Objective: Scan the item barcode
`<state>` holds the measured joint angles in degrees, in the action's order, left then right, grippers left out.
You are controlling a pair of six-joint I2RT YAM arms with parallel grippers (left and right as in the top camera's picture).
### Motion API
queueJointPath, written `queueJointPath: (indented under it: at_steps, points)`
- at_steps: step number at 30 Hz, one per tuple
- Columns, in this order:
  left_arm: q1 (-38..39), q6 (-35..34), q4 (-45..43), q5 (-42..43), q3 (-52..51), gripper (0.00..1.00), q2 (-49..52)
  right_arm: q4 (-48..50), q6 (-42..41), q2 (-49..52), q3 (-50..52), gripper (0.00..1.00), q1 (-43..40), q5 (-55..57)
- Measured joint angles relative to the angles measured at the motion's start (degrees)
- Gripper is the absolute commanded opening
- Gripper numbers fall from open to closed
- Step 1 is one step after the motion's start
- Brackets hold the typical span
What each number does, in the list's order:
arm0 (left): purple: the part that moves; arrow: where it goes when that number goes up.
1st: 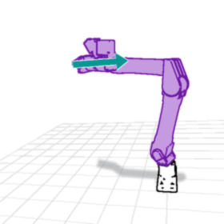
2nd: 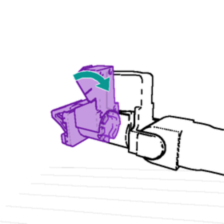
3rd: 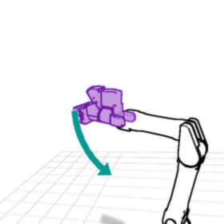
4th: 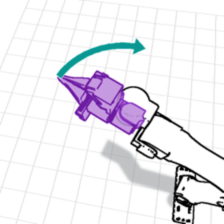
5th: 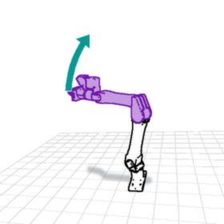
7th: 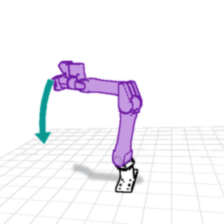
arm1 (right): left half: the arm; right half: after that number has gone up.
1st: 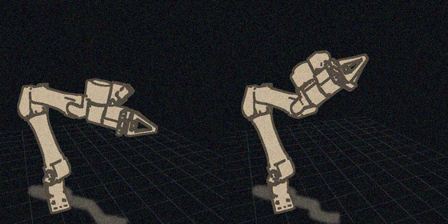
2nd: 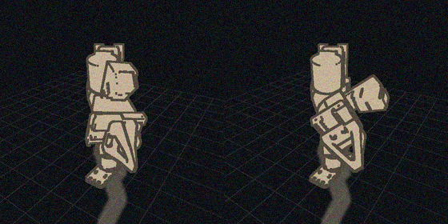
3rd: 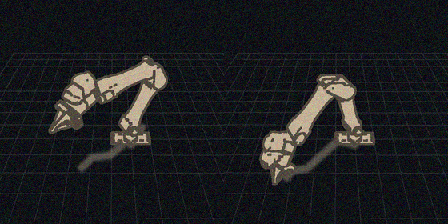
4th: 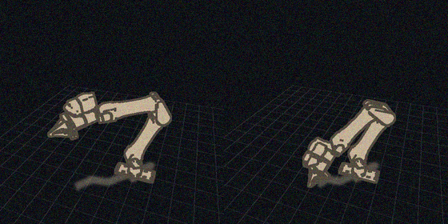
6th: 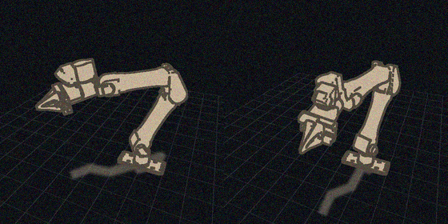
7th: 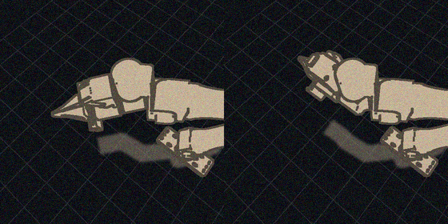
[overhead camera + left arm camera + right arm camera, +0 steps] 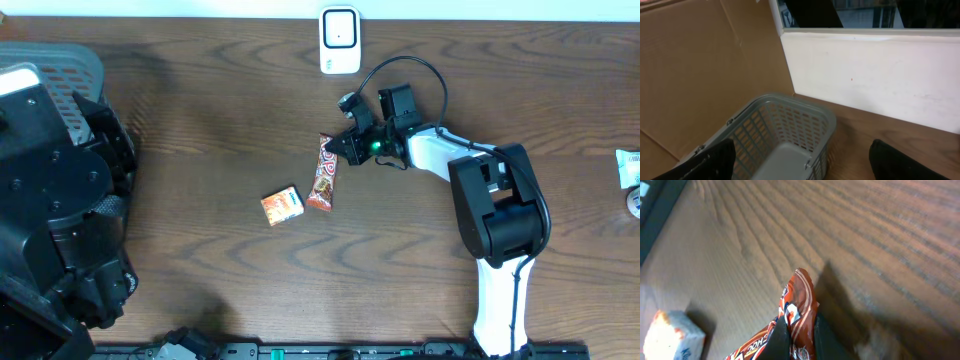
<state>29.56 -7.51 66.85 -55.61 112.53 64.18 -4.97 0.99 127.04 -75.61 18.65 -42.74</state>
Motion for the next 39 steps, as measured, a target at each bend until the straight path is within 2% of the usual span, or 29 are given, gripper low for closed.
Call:
queueJointPath:
  at_steps: [5, 8, 11, 15, 19, 22, 30, 39]
  points:
    - [0.0, 0.0, 0.0, 0.0, 0.0, 0.86, 0.0, -8.87, -0.11, -2.75, -0.59, 0.01, -1.2, 2.62]
    - [0.0, 0.0, 0.02, 0.0, 0.0, 0.86, 0.0, -14.25, -0.13, -7.26, -0.39, 0.01, -2.14, 11.67]
    - [0.0, 0.0, 0.0, 0.0, -0.02, 0.86, 0.0, -18.88, -0.13, -14.51, -0.35, 0.01, -2.45, 26.8]
    - [0.0, 0.0, 0.0, 0.0, -0.02, 0.86, 0.0, -20.96, -0.11, -24.68, -0.39, 0.01, -0.76, 55.1]
    - [0.0, 0.0, -0.02, 0.0, -0.02, 0.86, 0.0, -19.08, 0.2, -27.02, -0.5, 0.01, 1.81, 78.62]
    - [0.0, 0.0, 0.0, 0.0, 0.0, 0.86, 0.0, -15.98, 3.04, -25.75, -0.5, 0.01, 3.21, 90.82]
    - [0.0, 0.0, 0.0, 0.0, -0.02, 0.86, 0.0, -12.02, 13.73, -20.11, -0.48, 0.02, 6.82, 107.16]
    - [0.0, 0.0, 0.02, 0.0, -0.02, 0.86, 0.0, -11.87, 17.97, -8.37, -0.48, 0.01, 18.6, 111.49]
